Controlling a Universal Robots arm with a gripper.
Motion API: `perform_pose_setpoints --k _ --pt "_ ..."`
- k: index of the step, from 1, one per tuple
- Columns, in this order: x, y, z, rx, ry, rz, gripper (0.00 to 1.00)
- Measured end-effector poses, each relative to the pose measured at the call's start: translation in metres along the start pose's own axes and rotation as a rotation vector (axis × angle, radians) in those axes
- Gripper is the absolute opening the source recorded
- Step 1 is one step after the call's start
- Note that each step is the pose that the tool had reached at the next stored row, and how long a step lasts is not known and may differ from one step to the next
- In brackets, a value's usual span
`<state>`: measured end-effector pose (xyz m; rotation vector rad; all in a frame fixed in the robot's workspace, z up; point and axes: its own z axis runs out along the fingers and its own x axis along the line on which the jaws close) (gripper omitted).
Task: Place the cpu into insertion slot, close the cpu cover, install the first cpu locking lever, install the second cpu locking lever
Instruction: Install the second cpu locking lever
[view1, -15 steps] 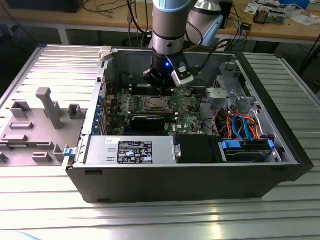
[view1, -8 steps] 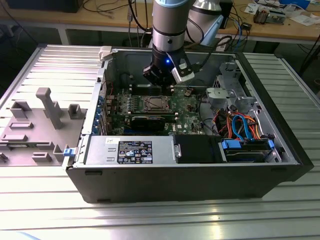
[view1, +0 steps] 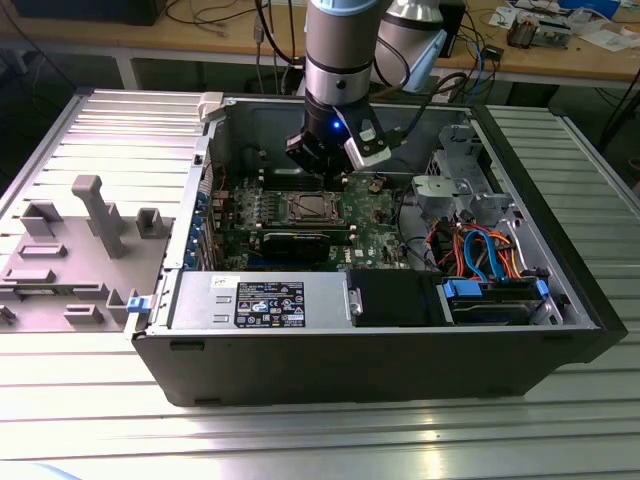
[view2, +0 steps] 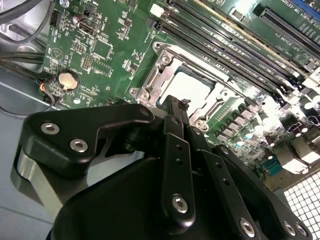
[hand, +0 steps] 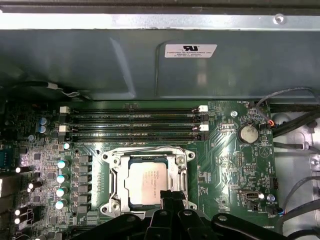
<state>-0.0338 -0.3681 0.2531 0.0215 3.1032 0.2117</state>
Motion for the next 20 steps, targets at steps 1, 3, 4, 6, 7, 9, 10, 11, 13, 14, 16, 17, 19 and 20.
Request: perform_pose_setpoints --k 1,3,4,6,7,9,10,11,13,14,16,17,19,20 --pt "0.0000 -0.0001 0.0000 0.0000 0.0000 0.000 0.11" --pt "0.0000 -0.0004 -0.0001 0.0000 0.0000 0.000 0.11" --pt "0.0000 -0.0006 -0.0001 0.0000 0.0000 0.000 0.11" --pt "0.0000 -0.0007 -0.0001 0.0000 0.0000 0.000 0.11" --pt "0.0000 -0.0008 -0.0001 0.0000 0.0000 0.000 0.11" --pt "0.0000 -0.0009 -0.0001 0.0000 0.0000 0.000 0.11" --pt "0.0000 -0.0010 -0.0001 0.0000 0.0000 0.000 0.11" --pt "0.0000 -0.0010 -0.0001 0.0000 0.0000 0.000 0.11" --pt "0.0000 -0.0014 -0.0002 0.0000 0.0000 0.000 0.11" --pt "-0.0001 -0.0020 -0.0003 0.0001 0.0001 0.000 0.11" --pt "-0.0001 -0.0039 -0.0004 0.0001 0.0004 0.000 0.11" --pt "-0.0001 -0.0052 -0.0004 0.0000 0.0007 0.000 0.11" --pt "-0.0001 -0.0094 -0.0006 -0.0001 0.0014 0.000 0.11" --pt "-0.0002 -0.0119 -0.0008 0.0000 0.0016 0.000 0.11"
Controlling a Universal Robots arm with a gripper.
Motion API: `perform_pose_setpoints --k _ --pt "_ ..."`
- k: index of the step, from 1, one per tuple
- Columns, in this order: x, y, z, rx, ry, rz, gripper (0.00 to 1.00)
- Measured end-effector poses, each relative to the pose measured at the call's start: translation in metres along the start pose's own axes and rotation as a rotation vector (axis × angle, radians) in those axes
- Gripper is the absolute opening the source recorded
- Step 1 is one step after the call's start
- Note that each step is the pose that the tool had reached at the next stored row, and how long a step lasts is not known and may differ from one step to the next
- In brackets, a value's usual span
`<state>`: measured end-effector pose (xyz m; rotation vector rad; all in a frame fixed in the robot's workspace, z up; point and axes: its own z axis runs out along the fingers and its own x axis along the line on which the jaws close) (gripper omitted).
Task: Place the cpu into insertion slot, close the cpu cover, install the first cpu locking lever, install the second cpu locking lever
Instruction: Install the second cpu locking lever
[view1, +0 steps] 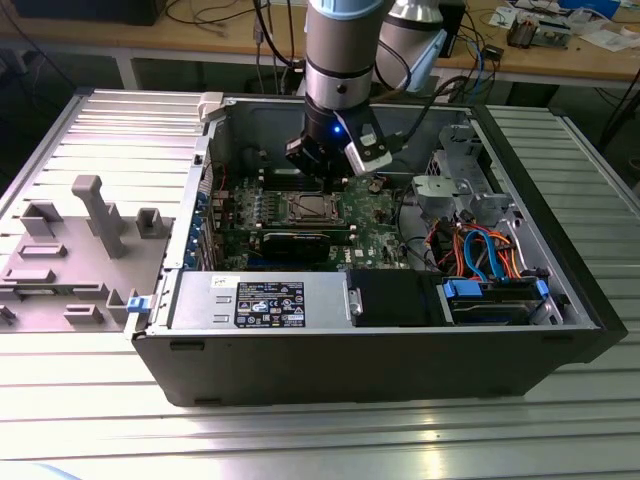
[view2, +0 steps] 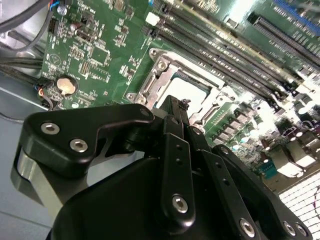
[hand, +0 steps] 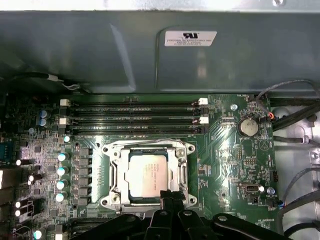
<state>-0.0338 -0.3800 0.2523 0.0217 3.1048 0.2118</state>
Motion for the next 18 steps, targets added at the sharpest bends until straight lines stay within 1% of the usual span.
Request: perform_pose_setpoints --k 1,2,3,5,6,8,9,15,16,18 --pt "0.0000 -0.0027 -0.0002 0.0001 0.0002 0.000 0.11" --pt "-0.0001 -0.0073 -0.0005 0.0000 0.0006 0.000 0.11" --pt "-0.0002 -0.0132 -0.0009 0.0001 0.0007 0.000 0.11" --pt "-0.0002 -0.0177 -0.0006 0.0000 0.0007 0.000 0.11" --pt "-0.0003 -0.0211 -0.0003 0.0000 0.0007 0.000 0.11" --pt "-0.0003 -0.0245 0.0001 0.0000 0.0009 0.000 0.11" --pt "-0.0003 -0.0258 0.0001 0.0000 0.0009 0.000 0.11" --pt "-0.0004 -0.0261 -0.0001 -0.0005 0.0017 0.000 0.11" --pt "0.0007 -0.0262 0.0004 -0.0005 0.0051 0.000 0.11" --pt "0.0074 -0.0266 0.0029 -0.0008 0.0084 -0.010 0.11"
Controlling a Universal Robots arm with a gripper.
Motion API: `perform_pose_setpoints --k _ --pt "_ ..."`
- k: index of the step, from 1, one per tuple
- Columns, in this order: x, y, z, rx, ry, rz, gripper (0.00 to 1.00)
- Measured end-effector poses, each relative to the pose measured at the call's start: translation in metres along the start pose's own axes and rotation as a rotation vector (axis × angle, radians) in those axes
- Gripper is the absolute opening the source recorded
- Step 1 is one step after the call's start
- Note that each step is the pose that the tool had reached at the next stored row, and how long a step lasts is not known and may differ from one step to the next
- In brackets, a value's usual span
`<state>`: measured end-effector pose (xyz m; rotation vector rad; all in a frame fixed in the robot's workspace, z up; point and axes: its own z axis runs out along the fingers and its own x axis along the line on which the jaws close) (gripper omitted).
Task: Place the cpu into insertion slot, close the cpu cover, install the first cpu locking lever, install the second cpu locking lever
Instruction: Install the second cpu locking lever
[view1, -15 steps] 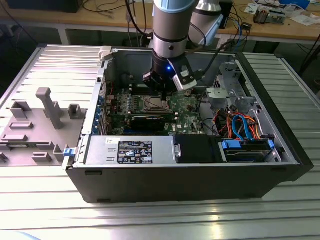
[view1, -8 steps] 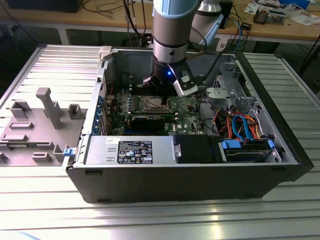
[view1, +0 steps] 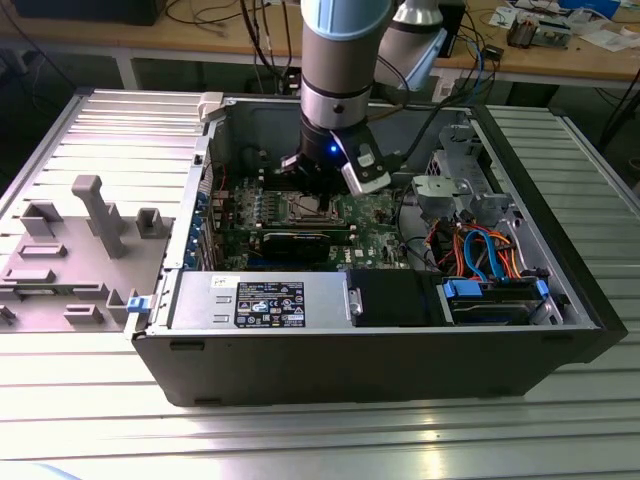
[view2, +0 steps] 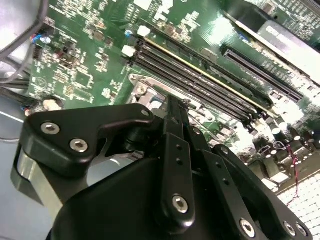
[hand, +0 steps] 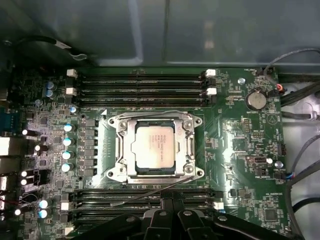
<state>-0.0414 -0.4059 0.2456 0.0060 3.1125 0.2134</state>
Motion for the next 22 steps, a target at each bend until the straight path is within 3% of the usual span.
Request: perform_pose_setpoints --k 4,7,9,13,15,17,22 --pt "0.0033 -0.0016 0.0028 -0.0055 0.0026 -0.002 0.11" --pt "0.0199 -0.0022 0.0055 -0.0182 0.0036 -0.005 0.11" --pt "0.0258 -0.0024 0.0070 -0.0216 0.0041 -0.006 0.11" --pt "0.0286 -0.0032 0.0110 -0.0305 0.0069 -0.018 0.11" --pt "0.0308 -0.0048 0.0125 -0.0403 0.0072 -0.019 0.11" --pt "0.0319 -0.0086 0.0135 -0.0504 0.0076 -0.019 0.11" --pt "0.0332 -0.0160 0.0141 -0.0619 0.0082 -0.019 0.11"
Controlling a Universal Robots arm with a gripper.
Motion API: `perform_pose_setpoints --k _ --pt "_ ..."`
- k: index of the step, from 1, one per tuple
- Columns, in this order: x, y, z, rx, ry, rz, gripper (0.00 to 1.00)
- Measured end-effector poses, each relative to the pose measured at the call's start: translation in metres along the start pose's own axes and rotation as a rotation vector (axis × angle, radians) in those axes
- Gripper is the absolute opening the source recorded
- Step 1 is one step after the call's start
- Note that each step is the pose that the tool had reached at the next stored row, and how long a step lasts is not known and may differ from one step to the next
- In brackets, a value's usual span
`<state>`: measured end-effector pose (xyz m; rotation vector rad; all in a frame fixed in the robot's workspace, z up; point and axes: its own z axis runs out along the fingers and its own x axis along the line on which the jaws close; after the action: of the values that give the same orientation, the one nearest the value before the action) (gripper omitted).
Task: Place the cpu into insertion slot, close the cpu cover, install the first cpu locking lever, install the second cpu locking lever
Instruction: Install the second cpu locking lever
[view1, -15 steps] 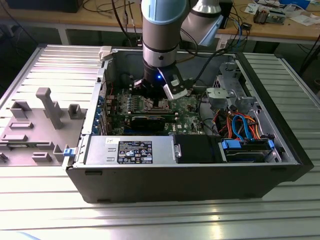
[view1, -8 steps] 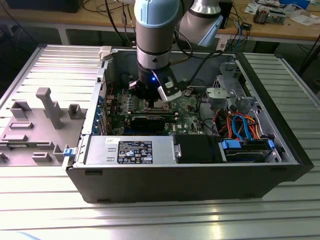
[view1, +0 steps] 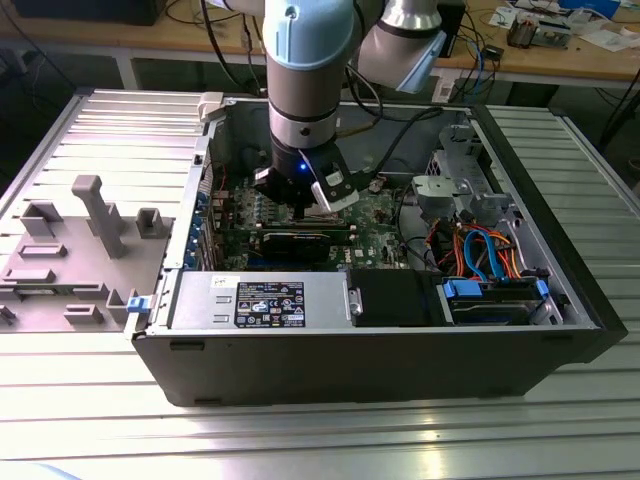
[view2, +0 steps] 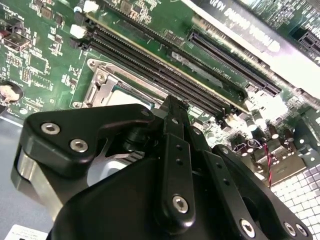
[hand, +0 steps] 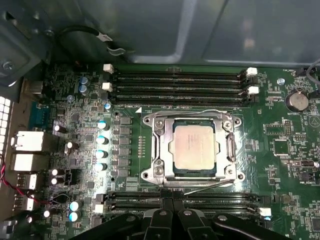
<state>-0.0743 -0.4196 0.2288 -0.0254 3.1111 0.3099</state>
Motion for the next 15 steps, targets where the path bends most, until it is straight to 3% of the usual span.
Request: perform_pose_setpoints --k 4,6,10,15 --pt "0.0014 -0.0030 0.0030 -0.0107 0.0003 0.000 0.11" --pt "0.0066 -0.0039 0.0065 -0.0138 0.0004 0.000 0.11" --pt "0.0082 -0.0058 0.0106 -0.0310 0.0001 0.001 0.11" --pt "0.0087 -0.0077 0.0111 -0.0343 -0.0001 0.001 0.11"
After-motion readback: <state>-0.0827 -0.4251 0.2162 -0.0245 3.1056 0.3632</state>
